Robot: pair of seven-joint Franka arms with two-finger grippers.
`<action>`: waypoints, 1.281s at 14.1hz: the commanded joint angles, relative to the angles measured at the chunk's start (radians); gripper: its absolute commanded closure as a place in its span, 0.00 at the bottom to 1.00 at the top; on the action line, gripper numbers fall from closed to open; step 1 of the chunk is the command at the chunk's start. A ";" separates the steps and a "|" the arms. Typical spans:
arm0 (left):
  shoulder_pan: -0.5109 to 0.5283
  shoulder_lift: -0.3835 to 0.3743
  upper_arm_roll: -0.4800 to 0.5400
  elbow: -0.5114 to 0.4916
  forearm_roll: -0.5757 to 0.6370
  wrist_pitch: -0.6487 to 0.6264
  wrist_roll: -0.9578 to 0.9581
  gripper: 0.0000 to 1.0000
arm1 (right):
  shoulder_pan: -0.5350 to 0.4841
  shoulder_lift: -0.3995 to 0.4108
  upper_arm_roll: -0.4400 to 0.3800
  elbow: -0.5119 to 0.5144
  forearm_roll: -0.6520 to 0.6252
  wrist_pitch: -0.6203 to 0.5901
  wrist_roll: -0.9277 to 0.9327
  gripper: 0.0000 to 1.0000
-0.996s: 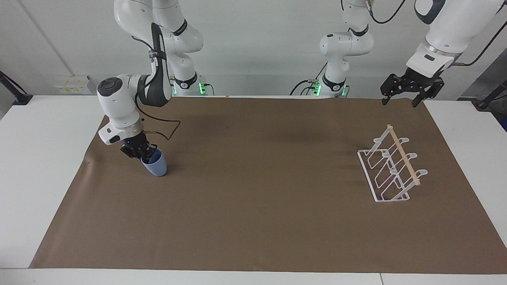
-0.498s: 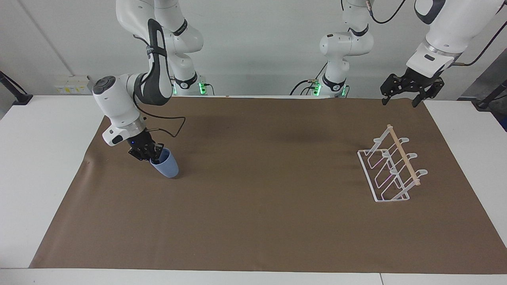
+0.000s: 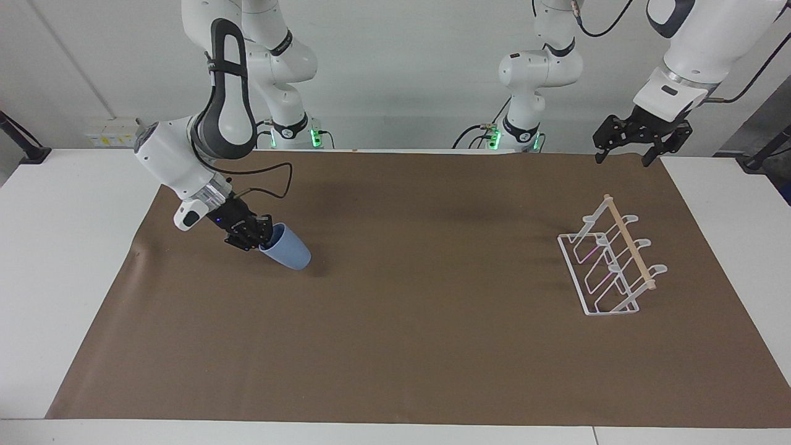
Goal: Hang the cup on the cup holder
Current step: 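Lift the blue cup with the right gripper and tip it sideways, then carry the cup toward the left gripper while the left gripper approaches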
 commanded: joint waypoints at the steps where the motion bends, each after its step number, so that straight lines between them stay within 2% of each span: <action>1: 0.009 -0.052 -0.010 -0.066 -0.011 0.009 -0.036 0.00 | -0.004 -0.014 0.024 0.004 0.159 -0.045 -0.032 1.00; 3: -0.001 -0.055 -0.016 -0.080 -0.043 0.042 -0.186 0.00 | -0.003 -0.022 0.047 0.007 0.292 -0.097 -0.027 1.00; 6: 0.009 -0.056 -0.013 -0.089 -0.198 0.072 -0.375 0.00 | 0.003 -0.039 0.064 0.006 0.423 -0.184 -0.018 1.00; 9: 0.010 -0.079 -0.011 -0.141 -0.354 0.126 -0.553 0.00 | 0.003 -0.053 0.105 0.004 0.547 -0.248 -0.017 1.00; 11: -0.001 -0.104 -0.016 -0.192 -0.419 0.158 -0.737 0.00 | 0.003 -0.056 0.156 0.004 0.647 -0.220 -0.012 1.00; 15: -0.002 -0.148 -0.019 -0.284 -0.627 0.268 -0.961 0.00 | 0.003 -0.057 0.248 0.007 0.848 -0.147 -0.014 1.00; 18: -0.043 -0.179 -0.045 -0.361 -0.745 0.420 -1.101 0.00 | 0.003 -0.060 0.370 0.022 1.009 -0.027 -0.015 1.00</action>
